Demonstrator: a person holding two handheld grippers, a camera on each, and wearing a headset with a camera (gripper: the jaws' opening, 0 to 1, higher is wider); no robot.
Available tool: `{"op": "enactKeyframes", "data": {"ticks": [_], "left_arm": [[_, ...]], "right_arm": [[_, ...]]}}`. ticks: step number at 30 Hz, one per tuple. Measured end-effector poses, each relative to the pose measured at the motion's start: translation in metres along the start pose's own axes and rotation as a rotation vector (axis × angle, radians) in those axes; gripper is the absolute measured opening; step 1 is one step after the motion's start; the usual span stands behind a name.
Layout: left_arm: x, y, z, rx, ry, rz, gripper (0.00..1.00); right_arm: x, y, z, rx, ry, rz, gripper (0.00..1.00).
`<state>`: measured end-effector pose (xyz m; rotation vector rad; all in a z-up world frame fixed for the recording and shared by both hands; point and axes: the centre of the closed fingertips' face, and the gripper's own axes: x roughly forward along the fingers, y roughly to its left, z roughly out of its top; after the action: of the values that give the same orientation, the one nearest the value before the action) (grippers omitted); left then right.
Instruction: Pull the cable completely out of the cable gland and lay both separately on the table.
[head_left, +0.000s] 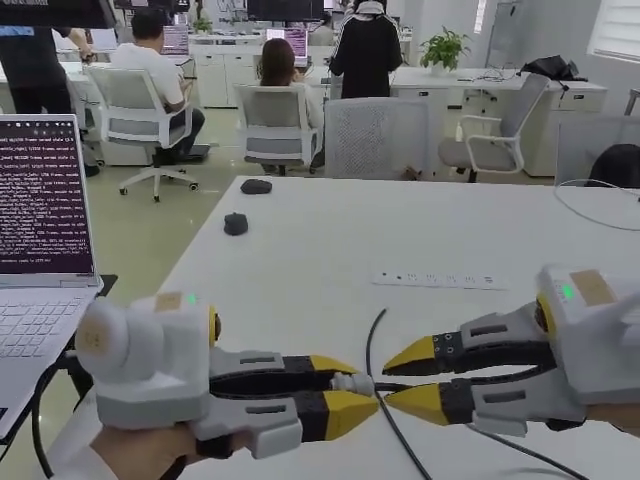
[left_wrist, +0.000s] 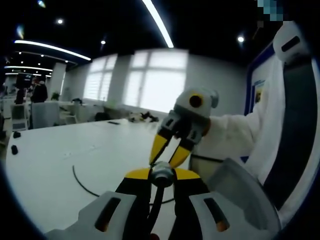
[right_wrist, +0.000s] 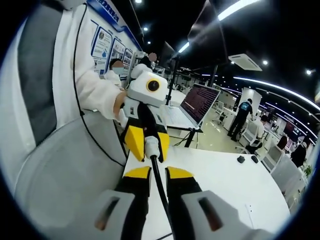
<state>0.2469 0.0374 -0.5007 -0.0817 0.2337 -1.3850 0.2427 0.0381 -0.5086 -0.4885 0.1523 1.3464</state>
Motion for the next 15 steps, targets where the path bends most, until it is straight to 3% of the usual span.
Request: {"op": "enactKeyframes", "data": {"ticks": [3, 15], "left_arm": [[0.0007, -0.0015, -0.0002, 0.001, 0.001, -0.005, 0.17], [-0.0001, -0.0009, -0.0008, -0.002, -0.002, -0.002, 0.17]], "right_arm": [[0.0024, 0.0019, 0.0, 0.0, -0.001, 0.01, 0.05], [0.0035, 0.0038, -0.0015, -0.005, 0.005, 0.019, 0.04]]}}
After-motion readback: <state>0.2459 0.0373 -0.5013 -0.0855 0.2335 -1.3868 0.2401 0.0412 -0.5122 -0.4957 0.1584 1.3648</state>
